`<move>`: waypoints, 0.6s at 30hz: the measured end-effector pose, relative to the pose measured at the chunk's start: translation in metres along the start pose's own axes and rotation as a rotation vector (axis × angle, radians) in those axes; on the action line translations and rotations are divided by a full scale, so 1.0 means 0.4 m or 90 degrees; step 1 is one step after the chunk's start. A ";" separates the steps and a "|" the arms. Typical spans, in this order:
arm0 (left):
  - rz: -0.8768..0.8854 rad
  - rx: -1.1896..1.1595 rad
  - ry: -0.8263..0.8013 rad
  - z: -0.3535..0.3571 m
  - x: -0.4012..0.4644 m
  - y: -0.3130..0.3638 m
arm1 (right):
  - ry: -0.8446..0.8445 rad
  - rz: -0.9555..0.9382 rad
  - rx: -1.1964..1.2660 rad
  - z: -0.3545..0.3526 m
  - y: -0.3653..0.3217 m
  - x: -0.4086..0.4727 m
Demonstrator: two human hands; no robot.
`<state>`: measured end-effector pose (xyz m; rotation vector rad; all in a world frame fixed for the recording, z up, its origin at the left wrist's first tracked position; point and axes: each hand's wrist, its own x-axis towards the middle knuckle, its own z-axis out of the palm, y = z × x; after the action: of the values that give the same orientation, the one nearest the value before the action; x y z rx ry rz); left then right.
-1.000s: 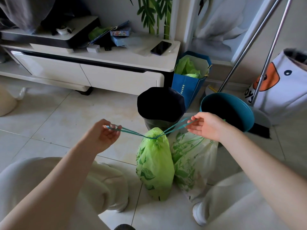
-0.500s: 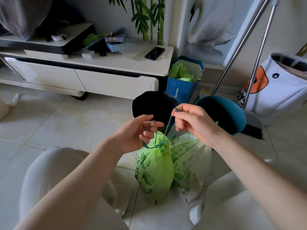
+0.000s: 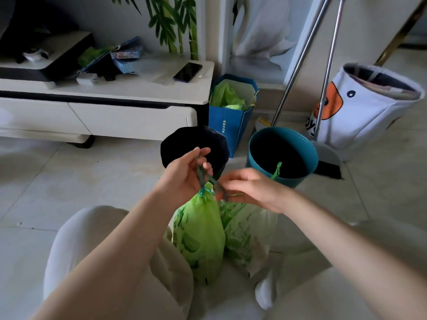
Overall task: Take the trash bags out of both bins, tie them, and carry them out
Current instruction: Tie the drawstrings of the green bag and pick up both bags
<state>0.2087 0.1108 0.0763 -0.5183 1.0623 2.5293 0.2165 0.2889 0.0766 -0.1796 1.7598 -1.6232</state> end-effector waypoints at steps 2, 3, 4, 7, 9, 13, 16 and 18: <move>0.016 0.061 0.007 0.013 0.006 -0.010 | 0.073 0.021 0.031 -0.036 0.020 0.003; 0.024 0.084 0.006 0.017 0.010 -0.014 | 0.118 0.033 0.030 -0.061 0.031 0.006; 0.031 0.102 0.001 0.021 0.013 -0.016 | 0.170 0.042 0.014 -0.085 0.040 0.009; 0.059 0.161 0.002 0.030 0.021 -0.021 | 0.364 0.078 -0.275 -0.174 0.078 0.027; 0.090 0.213 0.020 0.026 0.024 -0.020 | 0.455 0.122 -0.508 -0.228 0.105 0.044; 0.119 0.260 0.031 0.006 0.026 -0.019 | 0.496 0.191 -0.513 -0.298 0.164 0.077; 0.109 0.270 0.034 -0.002 0.024 -0.024 | 0.479 0.196 -0.470 -0.296 0.171 0.096; 0.102 0.251 0.031 -0.005 0.025 -0.026 | 0.489 0.173 -0.474 -0.295 0.169 0.108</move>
<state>0.2051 0.1178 0.0641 -0.3963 1.6295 2.3535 0.1408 0.3741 -0.0094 0.3828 2.7714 -0.8012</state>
